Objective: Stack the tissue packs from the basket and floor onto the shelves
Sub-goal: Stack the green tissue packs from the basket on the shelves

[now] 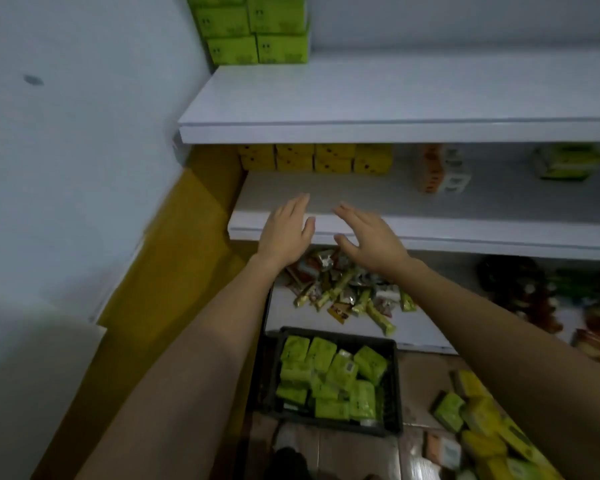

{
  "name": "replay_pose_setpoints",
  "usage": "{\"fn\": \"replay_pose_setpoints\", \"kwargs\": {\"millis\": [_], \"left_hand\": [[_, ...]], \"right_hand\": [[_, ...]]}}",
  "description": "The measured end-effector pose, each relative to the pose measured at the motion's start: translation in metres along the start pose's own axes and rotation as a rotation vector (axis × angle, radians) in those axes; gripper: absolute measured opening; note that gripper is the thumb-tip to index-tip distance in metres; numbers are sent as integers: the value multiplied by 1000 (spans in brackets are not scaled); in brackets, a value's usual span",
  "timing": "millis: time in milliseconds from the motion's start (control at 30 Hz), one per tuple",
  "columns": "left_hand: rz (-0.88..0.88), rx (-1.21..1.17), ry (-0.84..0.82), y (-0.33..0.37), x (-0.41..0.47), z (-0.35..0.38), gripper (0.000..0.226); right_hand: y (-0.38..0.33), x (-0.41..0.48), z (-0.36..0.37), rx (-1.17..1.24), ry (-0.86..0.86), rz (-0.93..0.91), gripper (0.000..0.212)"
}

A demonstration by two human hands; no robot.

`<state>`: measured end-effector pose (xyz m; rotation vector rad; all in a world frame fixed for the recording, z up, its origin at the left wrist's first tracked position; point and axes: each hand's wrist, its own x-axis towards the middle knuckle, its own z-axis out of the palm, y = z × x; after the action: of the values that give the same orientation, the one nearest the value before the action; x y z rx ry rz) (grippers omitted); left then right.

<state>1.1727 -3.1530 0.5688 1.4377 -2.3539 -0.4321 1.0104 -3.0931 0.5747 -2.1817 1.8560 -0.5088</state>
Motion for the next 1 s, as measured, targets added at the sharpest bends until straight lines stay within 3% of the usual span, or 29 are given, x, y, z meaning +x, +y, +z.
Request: {"fn": "replay_pose_setpoints", "kwargs": {"millis": [167,333,467,633,900,1000], "left_hand": [[-36,-13,-185,-8,-36,90,50],[-127,-85,-404,-33,-78,213,49],[-239,-112,-582,-68,-115,314,49],[-229,-51,-755,-127,-149,434,52],[-319,-63,-843,-188,-147,570,52],[-438,-94,-826,-196,-141,601,51]], "right_hand": [[43,-66,84,79,-116,145,54],[94,-133,195,249,-277,430,57],[126,-182,298,359,-364,645,55],[164,-209,415,490,-432,815,57],[216,-189,551,599,-423,967,58],[228,-177,587,668,-401,1033,61]]}}
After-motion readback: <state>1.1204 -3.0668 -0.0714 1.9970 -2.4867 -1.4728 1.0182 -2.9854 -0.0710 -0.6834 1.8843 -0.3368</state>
